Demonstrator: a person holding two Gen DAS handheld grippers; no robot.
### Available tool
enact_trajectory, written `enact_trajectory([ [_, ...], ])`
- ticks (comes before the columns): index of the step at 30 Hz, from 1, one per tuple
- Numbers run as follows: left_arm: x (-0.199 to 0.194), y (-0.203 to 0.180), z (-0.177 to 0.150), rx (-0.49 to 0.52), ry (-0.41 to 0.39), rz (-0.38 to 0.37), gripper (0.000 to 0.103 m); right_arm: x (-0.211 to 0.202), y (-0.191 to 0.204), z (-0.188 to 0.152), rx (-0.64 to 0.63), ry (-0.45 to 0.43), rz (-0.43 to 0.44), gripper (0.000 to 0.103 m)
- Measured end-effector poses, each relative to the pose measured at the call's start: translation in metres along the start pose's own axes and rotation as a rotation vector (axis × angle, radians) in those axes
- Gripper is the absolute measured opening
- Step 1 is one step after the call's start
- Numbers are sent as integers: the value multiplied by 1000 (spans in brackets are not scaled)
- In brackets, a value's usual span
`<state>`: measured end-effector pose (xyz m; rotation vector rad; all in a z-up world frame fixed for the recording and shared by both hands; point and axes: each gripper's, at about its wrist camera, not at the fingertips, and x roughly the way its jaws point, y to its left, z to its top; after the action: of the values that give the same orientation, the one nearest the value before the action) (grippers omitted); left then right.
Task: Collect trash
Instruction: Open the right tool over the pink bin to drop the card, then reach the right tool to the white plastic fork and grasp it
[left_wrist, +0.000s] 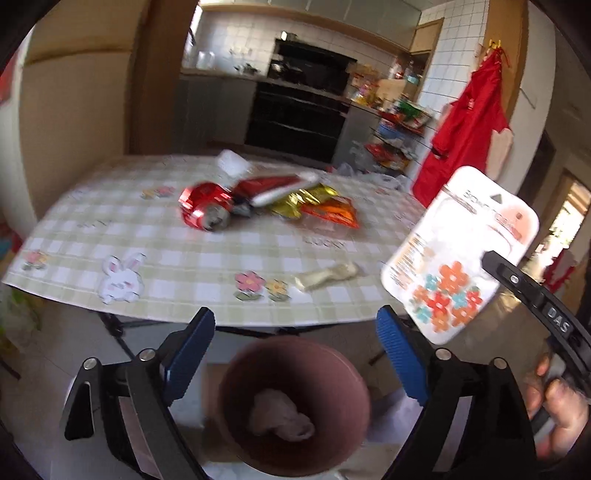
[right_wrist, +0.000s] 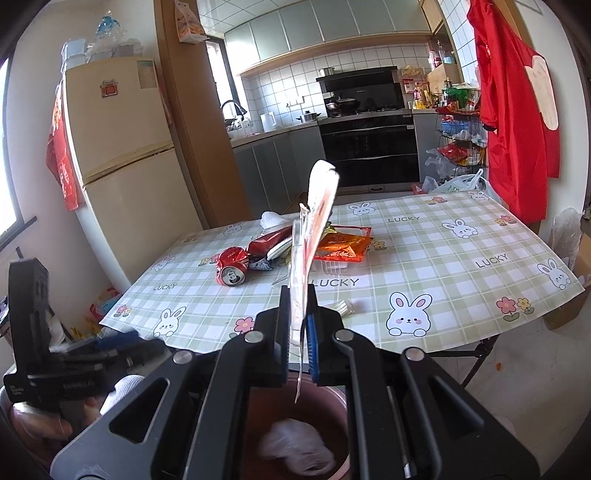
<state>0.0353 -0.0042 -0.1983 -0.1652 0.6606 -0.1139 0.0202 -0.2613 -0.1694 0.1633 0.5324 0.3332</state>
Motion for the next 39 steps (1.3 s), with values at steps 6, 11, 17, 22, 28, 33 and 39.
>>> enact_trajectory([
  [6,-23,26,13,-63,-148,186,96,9,11,-6,-27,52,43,12],
  [11,-29,39,13,-115,-179,236,96,15,21,-10,-54,82,63,12],
  [17,-30,43,10,-137,-174,247,96,18,25,-12,-50,102,80,32],
  [22,-29,42,8,-131,-170,245,96,16,25,-13,-48,90,55,58],
  [28,-28,43,8,-129,-159,248,96,15,18,-12,-15,89,40,83],
  [33,-28,41,8,-121,-155,243,97,15,14,-12,-5,86,18,91],
  [39,-26,42,8,-119,-152,242,97,19,7,-15,16,98,-1,91],
])
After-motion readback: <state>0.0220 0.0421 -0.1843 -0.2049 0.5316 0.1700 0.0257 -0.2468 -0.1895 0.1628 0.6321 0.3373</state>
